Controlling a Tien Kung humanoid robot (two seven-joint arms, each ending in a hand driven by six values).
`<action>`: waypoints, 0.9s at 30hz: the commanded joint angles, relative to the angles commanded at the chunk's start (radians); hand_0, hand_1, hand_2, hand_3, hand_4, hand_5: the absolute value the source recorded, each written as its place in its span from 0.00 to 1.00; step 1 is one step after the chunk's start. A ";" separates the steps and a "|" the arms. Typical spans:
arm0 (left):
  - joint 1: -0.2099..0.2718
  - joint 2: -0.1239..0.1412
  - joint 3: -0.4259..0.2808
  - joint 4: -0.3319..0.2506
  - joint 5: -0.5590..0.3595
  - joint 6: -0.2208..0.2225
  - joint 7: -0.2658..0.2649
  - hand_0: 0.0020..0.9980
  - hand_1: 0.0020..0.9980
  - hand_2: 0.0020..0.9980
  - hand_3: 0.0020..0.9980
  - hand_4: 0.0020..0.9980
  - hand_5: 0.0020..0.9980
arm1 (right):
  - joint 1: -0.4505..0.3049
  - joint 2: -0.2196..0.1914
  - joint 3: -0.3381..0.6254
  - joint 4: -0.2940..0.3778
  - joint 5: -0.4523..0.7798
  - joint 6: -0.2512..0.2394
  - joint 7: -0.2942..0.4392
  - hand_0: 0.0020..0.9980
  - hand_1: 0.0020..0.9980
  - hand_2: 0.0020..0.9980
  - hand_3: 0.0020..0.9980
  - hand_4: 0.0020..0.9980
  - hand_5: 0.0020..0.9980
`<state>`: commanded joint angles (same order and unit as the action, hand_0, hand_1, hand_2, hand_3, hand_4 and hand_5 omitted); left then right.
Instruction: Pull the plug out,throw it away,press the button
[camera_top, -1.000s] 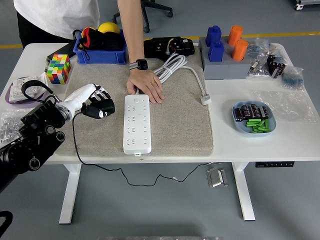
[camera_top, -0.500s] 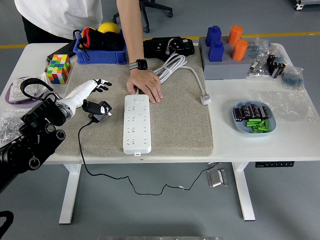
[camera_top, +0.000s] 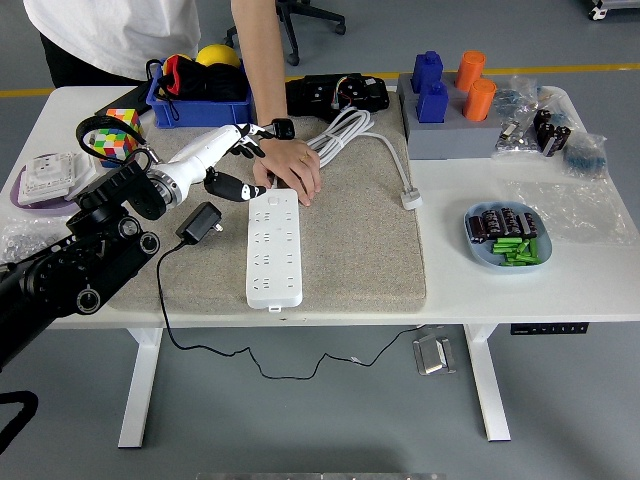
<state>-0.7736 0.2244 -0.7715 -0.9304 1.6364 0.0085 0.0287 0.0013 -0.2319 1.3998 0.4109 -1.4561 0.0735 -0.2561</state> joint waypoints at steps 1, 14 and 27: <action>-0.010 -0.002 0.019 0.000 -0.010 -0.006 0.007 0.12 0.15 0.15 0.60 0.20 0.00 | -0.001 0.000 0.000 -0.001 -0.001 0.000 0.000 0.77 0.73 0.72 0.71 0.89 0.66; -0.114 -0.039 0.222 0.073 -0.084 -0.075 0.113 0.08 0.07 0.12 0.60 0.07 0.00 | 0.000 0.001 -0.003 -0.002 0.000 -0.001 0.000 0.77 0.73 0.72 0.71 0.89 0.66; -0.166 -0.089 0.287 0.194 -0.091 -0.068 0.157 0.07 0.06 0.13 0.62 0.07 0.00 | 0.001 0.001 -0.005 -0.003 0.001 -0.001 0.000 0.77 0.73 0.72 0.71 0.89 0.66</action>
<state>-0.9395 0.1355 -0.4842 -0.7363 1.5454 -0.0593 0.1853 0.0022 -0.2309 1.3949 0.4080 -1.4555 0.0729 -0.2559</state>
